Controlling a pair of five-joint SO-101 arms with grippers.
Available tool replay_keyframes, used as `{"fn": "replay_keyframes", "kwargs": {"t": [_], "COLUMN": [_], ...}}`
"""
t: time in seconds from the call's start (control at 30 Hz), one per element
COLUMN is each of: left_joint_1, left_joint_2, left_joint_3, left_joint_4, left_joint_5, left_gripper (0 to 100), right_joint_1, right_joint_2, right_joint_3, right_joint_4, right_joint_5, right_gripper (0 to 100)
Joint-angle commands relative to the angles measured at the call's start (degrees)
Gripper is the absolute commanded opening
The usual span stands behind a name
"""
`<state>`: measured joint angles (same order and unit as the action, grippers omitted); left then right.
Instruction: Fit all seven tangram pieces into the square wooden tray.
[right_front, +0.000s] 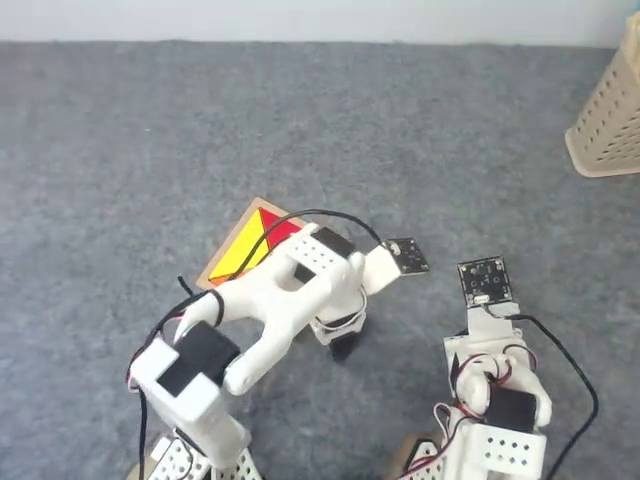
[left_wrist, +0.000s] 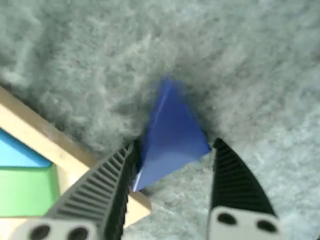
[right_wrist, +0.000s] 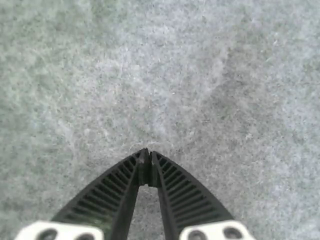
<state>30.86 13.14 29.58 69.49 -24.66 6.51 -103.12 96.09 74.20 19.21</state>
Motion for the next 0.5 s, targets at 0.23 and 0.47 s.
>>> {"fn": "replay_keyframes", "kwargs": {"t": [0.23,0.47], "left_joint_1": [0.44,0.26], "left_joint_2": [2.64,-4.13], "left_joint_3": [-2.24,-1.19], "left_joint_4": [-0.09,3.08], "left_joint_5": [3.96,4.31], "left_gripper": [5,2], "right_joint_1": [0.66,0.66], "right_joint_2": [-0.84,-0.84], "right_joint_3": [0.35,0.35], "right_joint_4": [-0.75,-0.75], "right_joint_5": [0.62,0.62], "right_gripper": [0.6,0.6]}}
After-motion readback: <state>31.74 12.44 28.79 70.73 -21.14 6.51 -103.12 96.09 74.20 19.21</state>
